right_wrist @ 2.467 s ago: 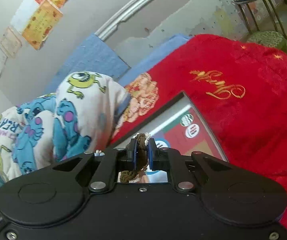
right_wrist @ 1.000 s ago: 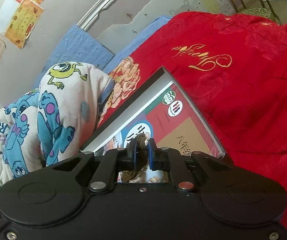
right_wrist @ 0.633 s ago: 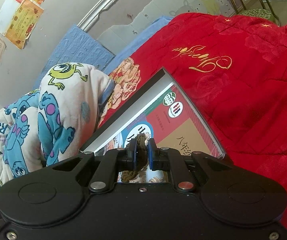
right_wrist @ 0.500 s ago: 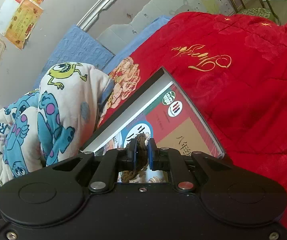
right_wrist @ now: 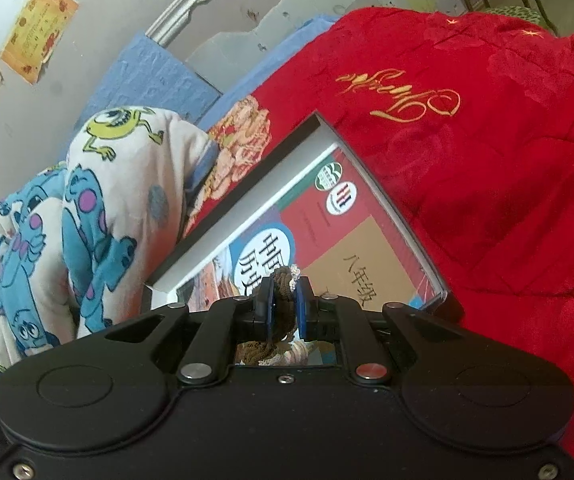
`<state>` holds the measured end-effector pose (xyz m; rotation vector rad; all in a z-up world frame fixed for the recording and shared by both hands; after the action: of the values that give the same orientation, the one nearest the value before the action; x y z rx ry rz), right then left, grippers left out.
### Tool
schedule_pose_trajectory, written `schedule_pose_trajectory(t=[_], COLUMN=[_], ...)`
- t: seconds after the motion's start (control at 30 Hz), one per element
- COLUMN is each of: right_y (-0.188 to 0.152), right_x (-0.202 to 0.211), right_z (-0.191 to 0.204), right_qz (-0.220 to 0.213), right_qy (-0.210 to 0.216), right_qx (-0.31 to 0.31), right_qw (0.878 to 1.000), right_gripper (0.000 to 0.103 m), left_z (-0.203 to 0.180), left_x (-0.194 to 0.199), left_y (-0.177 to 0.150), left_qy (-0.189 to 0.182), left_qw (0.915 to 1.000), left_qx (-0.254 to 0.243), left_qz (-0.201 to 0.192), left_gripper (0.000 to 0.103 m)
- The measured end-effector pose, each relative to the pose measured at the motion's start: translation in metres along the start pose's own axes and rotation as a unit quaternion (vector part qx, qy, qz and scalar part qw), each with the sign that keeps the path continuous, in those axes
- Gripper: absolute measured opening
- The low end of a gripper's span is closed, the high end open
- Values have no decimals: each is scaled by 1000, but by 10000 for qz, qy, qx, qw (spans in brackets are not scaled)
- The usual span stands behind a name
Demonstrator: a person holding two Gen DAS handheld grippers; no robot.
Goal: Organize objects
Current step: 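Carry both held scrunchies over the black box with both tools, then open both tools to drop the scrunchies into the black box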
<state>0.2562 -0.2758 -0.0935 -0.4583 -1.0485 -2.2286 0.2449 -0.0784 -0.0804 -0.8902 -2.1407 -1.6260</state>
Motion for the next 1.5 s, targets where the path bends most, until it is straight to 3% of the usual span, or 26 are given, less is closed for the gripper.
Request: schedule_pose_trajectory(t=[0.17,0.33,0.6,0.73,0.87,0.97,1.1,1.3,1.5], right_y=[0,-2,-9,-15,-20,-19,-18,-22,-28], right_x=[4,6,9,10,10,15,25,60,105], right_z=[5,8,12,18,20,20,23,41,48], right_qz=[7,45,140,189,241,195,147,-78,-444], right_qy=[-154,-235,-403,-550,-693,-679,-412,-75,52], right_qx=[177,261,375,556,709,653,578,616,476], right_qw=[9997,9994,9984,9968,9948,9954,9974,9980,9979], right_gripper=[12,12,12,13,16,18,42,58,69], left_z=[-5,-10,-15,-18,-21,-16,-6,-9,-21], left_x=[-1,2,6,11,22,29,40,75,124], left_y=[-1,-3,-6,-7,-5,-2,2,8,18], left_qy=[146,214,218,177,399,512,599,619,550], left_qw=[9997,9991,9984,9983,9960,9951,9953,9927,9872], left_qx=[-183,-355,-523,-548,-677,-630,-450,-571,-565], left_qz=[8,37,-27,-134,-435,-563,-611,-867,-1390], left_gripper=[21,38,44,63,72,85,86,89,103])
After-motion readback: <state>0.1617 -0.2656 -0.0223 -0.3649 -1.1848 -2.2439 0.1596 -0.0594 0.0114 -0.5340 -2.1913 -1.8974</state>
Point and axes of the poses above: each gripper's, at about its wrist camera, not at the fingertips, and x roughly against the way its jaws point, z to its left, y to its top, the point moved 6 cm from there along -x, roughly the way its jaws point, and after that the axes turned 6 degrees about x, right-handed, at the moved point
